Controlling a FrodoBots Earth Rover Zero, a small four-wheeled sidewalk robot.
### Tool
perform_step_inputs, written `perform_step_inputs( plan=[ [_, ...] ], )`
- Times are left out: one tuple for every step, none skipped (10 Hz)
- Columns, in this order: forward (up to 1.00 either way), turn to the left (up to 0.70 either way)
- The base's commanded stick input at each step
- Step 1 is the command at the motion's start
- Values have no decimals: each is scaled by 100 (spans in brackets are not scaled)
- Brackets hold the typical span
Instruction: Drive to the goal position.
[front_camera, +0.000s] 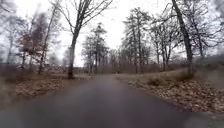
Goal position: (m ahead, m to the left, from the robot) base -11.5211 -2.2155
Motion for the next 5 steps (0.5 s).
perform_step_inputs(
  plan=[
    [100,0],
    [100,0],
    [100,0],
    [100,0],
    [100,0]
  ],
)
